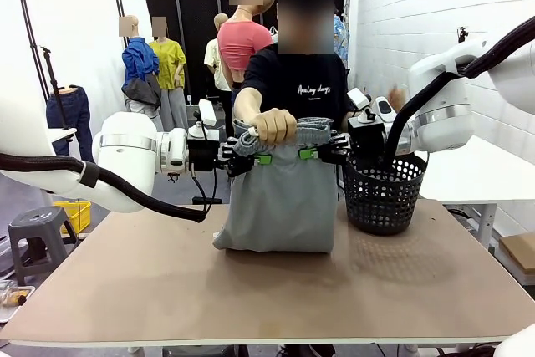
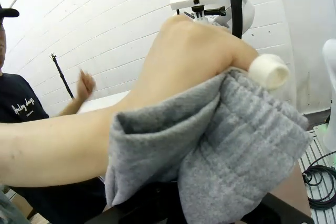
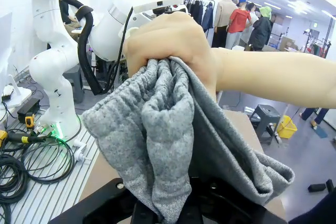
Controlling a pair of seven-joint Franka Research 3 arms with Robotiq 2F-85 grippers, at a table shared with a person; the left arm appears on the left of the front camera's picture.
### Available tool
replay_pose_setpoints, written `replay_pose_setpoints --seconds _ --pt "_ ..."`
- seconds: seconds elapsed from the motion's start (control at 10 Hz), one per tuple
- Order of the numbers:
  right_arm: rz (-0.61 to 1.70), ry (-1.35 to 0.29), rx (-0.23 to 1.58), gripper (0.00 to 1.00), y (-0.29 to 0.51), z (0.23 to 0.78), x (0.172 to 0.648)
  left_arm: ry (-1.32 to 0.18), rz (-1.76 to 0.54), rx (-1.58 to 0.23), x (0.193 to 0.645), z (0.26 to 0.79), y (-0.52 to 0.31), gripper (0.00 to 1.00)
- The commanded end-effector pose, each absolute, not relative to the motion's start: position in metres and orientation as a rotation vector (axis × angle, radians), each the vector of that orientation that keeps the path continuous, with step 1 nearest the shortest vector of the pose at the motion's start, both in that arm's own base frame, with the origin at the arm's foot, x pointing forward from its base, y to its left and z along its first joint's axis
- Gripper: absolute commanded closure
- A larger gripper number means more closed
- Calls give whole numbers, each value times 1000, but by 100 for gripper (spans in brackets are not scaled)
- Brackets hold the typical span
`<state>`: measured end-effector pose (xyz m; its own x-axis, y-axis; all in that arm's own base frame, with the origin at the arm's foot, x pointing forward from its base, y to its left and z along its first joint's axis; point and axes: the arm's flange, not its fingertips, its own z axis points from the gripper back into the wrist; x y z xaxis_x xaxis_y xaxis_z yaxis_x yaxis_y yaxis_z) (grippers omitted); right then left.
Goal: Fold the training pants.
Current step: Release the ends of the Training pants and then grab the overlapped ends.
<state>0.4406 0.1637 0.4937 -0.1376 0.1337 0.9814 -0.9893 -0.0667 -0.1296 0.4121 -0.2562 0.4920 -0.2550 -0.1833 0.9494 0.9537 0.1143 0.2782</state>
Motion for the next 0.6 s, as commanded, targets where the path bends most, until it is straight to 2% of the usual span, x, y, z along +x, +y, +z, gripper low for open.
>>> replay_pose_setpoints --seconds 0.0,0.5 --pt "1419 -1183 1080 100 165 494 440 -1367 -1344 -855 410 495 -256 100" --pt "1419 -1183 1080 100 165 494 440 -1367 -1344 -855 410 495 -256 100"
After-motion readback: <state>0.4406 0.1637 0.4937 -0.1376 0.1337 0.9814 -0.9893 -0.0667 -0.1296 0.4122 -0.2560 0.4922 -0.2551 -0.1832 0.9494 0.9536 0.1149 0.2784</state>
